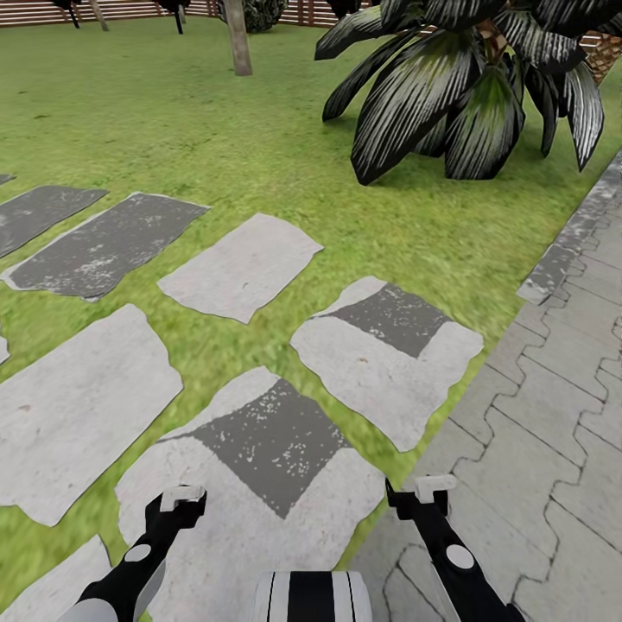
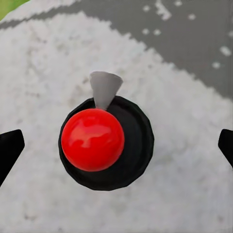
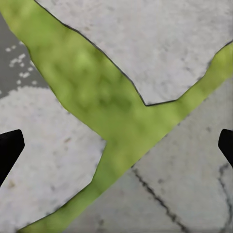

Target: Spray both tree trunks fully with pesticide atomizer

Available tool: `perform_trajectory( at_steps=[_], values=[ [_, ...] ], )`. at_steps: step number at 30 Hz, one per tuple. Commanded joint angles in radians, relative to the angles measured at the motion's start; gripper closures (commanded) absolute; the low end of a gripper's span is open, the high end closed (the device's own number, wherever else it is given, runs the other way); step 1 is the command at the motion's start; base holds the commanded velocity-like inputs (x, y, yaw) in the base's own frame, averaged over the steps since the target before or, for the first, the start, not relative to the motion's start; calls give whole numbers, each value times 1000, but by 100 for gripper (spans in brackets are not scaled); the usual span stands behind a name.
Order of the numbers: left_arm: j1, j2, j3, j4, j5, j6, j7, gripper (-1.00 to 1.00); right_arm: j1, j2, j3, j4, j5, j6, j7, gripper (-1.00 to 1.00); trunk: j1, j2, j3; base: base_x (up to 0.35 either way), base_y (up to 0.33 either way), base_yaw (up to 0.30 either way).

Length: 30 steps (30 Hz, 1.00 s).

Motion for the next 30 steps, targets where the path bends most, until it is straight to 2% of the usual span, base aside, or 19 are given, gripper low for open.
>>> perform_trajectory(
  at_steps=[1,7,8,30],
  values=[
    [0,0,0,0,0,0,0,-100,0,0,0,0,0,0,0,-100,0,0,0,0,0,-4],
    [0,0,0,-1,0,-1,-1,-100,0,0,0,0,0,0,0,-100,0,0,0,0,0,-1],
    [0,0,0,-1,0,-1,-1,100,0,0,0,0,0,0,0,-100,0,0,0,0,0,0],
    [0,0,0,-5,1,-1,-5,100,0,0,0,0,0,0,0,-100,0,0,0,0,0,0]
  ],
)
